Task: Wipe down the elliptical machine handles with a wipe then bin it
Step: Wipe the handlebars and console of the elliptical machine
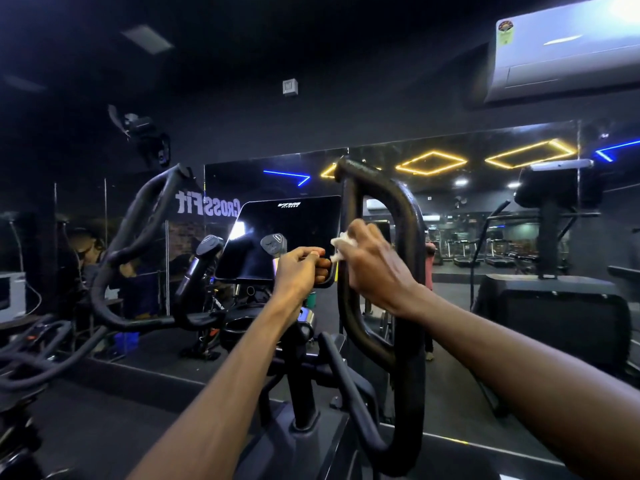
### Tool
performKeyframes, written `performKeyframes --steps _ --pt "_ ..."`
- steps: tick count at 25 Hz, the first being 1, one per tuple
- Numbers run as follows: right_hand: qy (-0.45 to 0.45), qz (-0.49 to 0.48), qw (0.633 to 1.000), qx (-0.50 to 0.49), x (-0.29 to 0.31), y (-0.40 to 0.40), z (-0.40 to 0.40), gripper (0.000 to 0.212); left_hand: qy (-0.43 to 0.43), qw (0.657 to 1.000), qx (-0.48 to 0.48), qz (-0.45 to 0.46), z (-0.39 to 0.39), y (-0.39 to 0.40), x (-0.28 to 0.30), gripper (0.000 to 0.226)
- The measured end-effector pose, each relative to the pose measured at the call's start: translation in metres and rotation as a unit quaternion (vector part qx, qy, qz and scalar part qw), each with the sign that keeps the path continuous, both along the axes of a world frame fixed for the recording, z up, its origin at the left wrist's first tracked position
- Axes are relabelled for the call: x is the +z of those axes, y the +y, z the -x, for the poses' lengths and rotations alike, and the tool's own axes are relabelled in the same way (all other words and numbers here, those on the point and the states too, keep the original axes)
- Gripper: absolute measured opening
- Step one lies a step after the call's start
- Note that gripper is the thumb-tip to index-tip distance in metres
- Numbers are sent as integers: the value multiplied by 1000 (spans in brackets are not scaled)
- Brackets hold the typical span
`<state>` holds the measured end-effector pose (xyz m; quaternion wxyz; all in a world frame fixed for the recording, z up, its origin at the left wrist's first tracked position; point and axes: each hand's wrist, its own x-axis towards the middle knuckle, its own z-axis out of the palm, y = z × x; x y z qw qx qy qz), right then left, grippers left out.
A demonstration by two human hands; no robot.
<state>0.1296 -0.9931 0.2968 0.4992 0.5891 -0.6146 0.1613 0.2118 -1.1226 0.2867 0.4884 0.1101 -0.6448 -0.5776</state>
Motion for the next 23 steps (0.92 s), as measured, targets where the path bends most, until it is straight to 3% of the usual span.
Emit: performKeyframes --steps 2,6,9,12,16,19,21,23 --pt "91 -57 994 -1 -11 4 0 16 -6 1000 -6 1 -2 4 -5 23" --pt "25 -38 999 2 -18 10 2 27 -3 1000 -16 -3 -1 19 -7 24" --pt "117 -120 986 19 -29 18 2 24 -9 1000 1 -16 -5 32 -9 21" --pt "49 -90 995 -13 -28 22 -1 16 -1 999 1 -43 -11 40 -9 23" --pt "102 -146 984 6 -51 21 -4 29 5 998 0 -68 -21 50 -16 21" --pt "1 -93 995 23 -60 32 -3 20 3 997 0 -71 -23 53 -28 20" --pt "70 -137 988 18 -68 34 -4 21 -3 997 15 -73 -22 53 -35 20" --pt "37 -148 988 13 -68 36 -7 22 -2 997 28 -72 -19 50 -39 21"
